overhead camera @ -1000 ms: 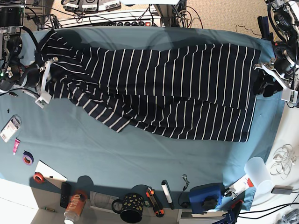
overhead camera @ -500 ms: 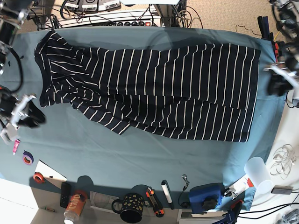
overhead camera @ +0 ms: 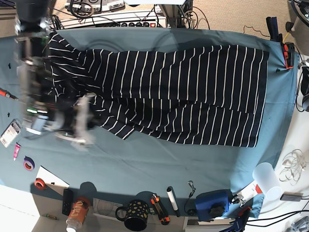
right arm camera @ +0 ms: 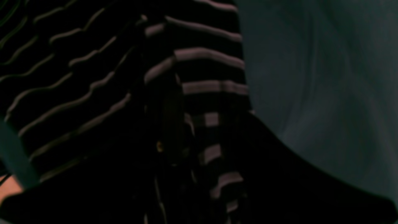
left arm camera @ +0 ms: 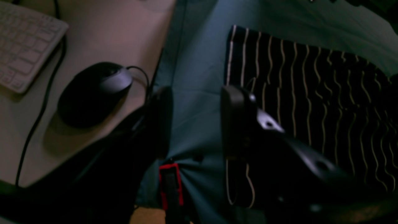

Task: Layout the t-shirt on the table in an organized manner, then fold the t-shirt properly
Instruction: 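Reach right gripper to the shirt side and grasp the fabric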

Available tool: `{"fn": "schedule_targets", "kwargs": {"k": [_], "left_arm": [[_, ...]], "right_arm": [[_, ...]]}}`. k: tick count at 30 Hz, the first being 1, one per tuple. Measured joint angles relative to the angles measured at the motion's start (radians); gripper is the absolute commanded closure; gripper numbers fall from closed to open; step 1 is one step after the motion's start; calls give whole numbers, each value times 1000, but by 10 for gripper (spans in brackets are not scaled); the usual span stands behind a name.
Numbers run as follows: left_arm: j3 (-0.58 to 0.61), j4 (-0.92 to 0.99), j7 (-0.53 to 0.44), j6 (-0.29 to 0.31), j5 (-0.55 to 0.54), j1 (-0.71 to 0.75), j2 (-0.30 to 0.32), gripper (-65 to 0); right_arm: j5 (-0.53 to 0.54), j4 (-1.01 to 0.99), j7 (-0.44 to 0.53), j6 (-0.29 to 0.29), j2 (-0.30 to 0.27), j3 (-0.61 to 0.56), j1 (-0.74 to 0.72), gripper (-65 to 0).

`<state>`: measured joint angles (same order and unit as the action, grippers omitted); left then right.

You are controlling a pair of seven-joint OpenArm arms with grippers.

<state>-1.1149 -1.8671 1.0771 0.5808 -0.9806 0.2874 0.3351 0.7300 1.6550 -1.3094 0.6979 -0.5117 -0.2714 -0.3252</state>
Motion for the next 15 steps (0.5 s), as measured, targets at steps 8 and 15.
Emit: {"fn": "schedule_targets", "kwargs": {"k": [8, 15], "left_arm": [[0, 0, 0, 0, 0, 0, 0, -258], [0, 0, 0, 0, 0, 0, 0, -258]], "right_arm": [[-322, -12, 69, -32, 63, -145, -48, -191], [-331, -56, 72, -89, 63, -187, -47, -191]]}}
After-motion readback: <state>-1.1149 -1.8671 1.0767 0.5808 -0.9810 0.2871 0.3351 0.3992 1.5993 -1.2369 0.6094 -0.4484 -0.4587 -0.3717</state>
